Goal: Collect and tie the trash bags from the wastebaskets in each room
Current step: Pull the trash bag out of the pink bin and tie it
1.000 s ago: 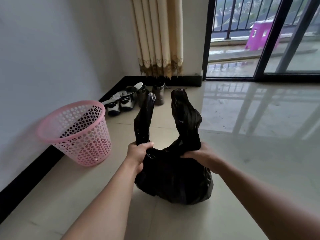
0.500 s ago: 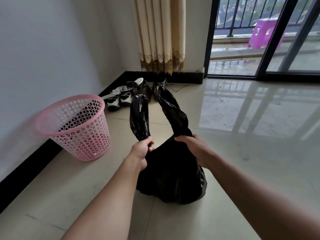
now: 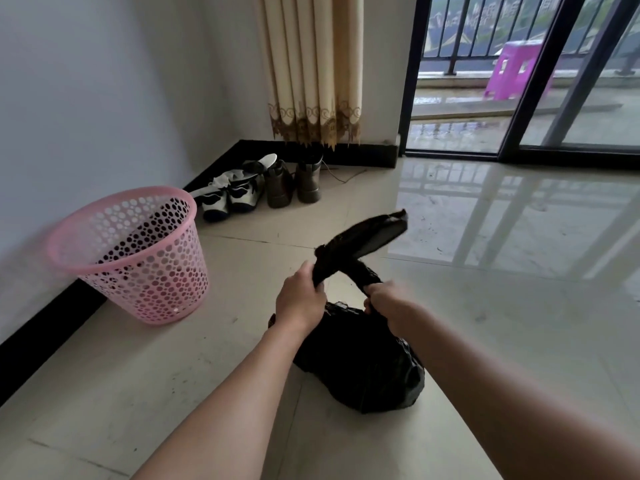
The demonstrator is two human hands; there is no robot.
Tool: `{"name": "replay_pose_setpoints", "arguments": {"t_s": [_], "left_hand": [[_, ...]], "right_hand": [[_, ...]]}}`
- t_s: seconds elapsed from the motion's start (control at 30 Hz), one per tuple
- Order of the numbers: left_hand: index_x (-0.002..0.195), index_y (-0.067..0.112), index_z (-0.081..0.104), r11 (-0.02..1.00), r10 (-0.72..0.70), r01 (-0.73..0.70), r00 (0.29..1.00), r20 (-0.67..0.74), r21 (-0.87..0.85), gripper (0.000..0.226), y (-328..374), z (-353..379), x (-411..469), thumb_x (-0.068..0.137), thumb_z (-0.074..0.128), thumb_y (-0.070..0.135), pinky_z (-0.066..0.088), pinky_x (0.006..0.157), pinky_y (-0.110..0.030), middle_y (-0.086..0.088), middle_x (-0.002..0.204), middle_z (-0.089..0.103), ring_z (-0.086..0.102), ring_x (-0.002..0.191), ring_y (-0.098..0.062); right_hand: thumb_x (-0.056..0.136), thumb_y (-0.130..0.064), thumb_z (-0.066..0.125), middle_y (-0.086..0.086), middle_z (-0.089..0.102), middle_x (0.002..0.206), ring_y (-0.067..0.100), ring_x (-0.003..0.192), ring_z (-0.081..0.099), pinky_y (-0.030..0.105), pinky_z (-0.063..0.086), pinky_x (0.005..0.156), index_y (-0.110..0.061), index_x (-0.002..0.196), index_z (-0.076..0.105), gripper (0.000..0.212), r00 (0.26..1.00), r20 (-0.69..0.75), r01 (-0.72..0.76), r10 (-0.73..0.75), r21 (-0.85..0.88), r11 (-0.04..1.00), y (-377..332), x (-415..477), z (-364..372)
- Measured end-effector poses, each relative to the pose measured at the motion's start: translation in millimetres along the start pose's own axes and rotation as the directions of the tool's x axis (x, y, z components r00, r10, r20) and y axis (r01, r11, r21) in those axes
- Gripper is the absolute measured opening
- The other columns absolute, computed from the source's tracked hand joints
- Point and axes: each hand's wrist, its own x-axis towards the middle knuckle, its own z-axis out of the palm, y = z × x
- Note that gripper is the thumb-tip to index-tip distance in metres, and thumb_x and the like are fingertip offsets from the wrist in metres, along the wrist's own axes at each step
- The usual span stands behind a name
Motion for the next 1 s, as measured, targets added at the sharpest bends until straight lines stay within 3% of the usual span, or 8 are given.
{"name": "replay_pose_setpoints", "arguments": {"t_s": [0.23,0.33,0.43,0.53,0.63,0.73,0.83,1.0], "left_hand": [[0.115,0.014,0.050,0.878,0.045,-0.079,0.996,0.083,0.472,0.033,1.9,6.4,-2.7,0.087,0.038,0.004,0.033,0.072,-0.034,-0.018,0.101,0.061,0.057,0.093,-0.037],[0.124,0.018,0.048,0.840,0.085,-0.135,0.989,0.118,0.526,0.039,-1.4,8.0,-5.0,0.089,0.038,0.003,0.033,0.073,-0.034,-0.017,0.101,0.061,0.056,0.097,-0.035],[0.122,0.020,0.049,0.817,0.123,-0.207,0.974,0.188,0.538,0.035,-1.7,14.5,-9.9,0.090,0.040,0.008,0.038,0.081,-0.034,-0.014,0.101,0.059,0.052,0.099,-0.031],[0.115,0.022,0.052,0.818,0.139,-0.260,0.955,0.262,0.513,0.026,1.1,23.6,-13.2,0.091,0.045,0.018,0.038,0.086,-0.034,-0.012,0.103,0.057,0.050,0.101,-0.030],[0.107,0.020,0.057,0.914,0.059,-0.185,0.942,0.331,0.362,0.020,-2.9,24.4,-10.7,0.088,0.052,0.022,0.044,0.084,-0.037,-0.012,0.102,0.062,0.057,0.099,-0.032],[0.082,0.016,0.066,0.982,-0.118,0.167,0.907,0.404,-0.086,0.005,-14.3,13.7,-8.0,0.083,0.062,0.012,0.046,0.073,-0.030,-0.005,0.078,0.067,0.063,0.076,-0.021],[0.077,0.007,0.062,0.747,-0.268,0.512,0.815,0.514,-0.423,0.012,-19.9,2.1,-7.1,0.081,0.063,-0.004,0.046,0.063,-0.029,-0.008,0.061,0.059,0.054,0.057,-0.021],[0.073,0.002,0.059,0.423,-0.335,0.712,0.697,0.633,-0.560,0.019,-15.1,-10.9,-2.2,0.086,0.048,-0.005,0.049,0.052,-0.027,-0.016,0.062,0.056,0.055,0.048,-0.024]], "right_hand": [[0.086,-0.005,0.056,0.014,0.058,0.090,0.018,0.058,0.057,0.026,0.049,0.052,-0.008,0.089,0.056,0.004,0.931,0.355,0.049,-0.091,0.125,0.991,-8.4,-5.8,-12.6],[0.076,-0.034,0.073,0.004,0.059,0.088,0.022,0.087,0.062,0.033,0.055,0.073,-0.013,0.093,0.068,0.027,0.799,0.598,-0.085,-0.064,0.218,0.972,-10.5,-7.3,-25.9],[0.073,-0.064,0.070,0.002,0.067,0.083,0.020,0.083,0.064,0.030,0.055,0.068,-0.016,0.089,0.074,0.051,0.778,0.626,-0.098,-0.060,0.215,0.972,-14.2,-7.5,-27.2],[0.089,-0.058,0.054,0.007,0.059,0.073,0.019,0.060,0.056,0.027,0.045,0.054,-0.010,0.083,0.062,0.048,0.875,0.484,-0.131,-0.017,0.270,0.954,-17.0,-2.3,-18.0],[0.098,-0.030,0.044,0.008,0.053,0.072,0.019,0.059,0.049,0.027,0.037,0.057,-0.008,0.080,0.055,0.030,0.932,0.362,-0.152,-0.012,0.422,0.894,-19.8,4.3,-12.9],[0.097,-0.024,0.042,0.006,0.052,0.067,0.017,0.053,0.044,0.028,0.033,0.053,-0.009,0.081,0.056,0.026,0.931,0.361,-0.125,-0.059,0.467,0.876,-24.6,1.4,-18.1],[0.096,-0.031,0.049,0.002,0.055,0.059,0.013,0.044,0.046,0.027,0.031,0.053,-0.013,0.071,0.062,0.034,0.866,0.482,-0.068,-0.132,0.375,0.924,-25.9,-5.3,-21.5],[0.085,-0.026,0.070,0.007,0.069,0.079,0.017,0.061,0.063,0.026,0.051,0.053,-0.010,0.092,0.072,0.018,0.762,0.626,0.086,-0.167,0.157,0.984,-25.9,-16.1,-17.4]]}}
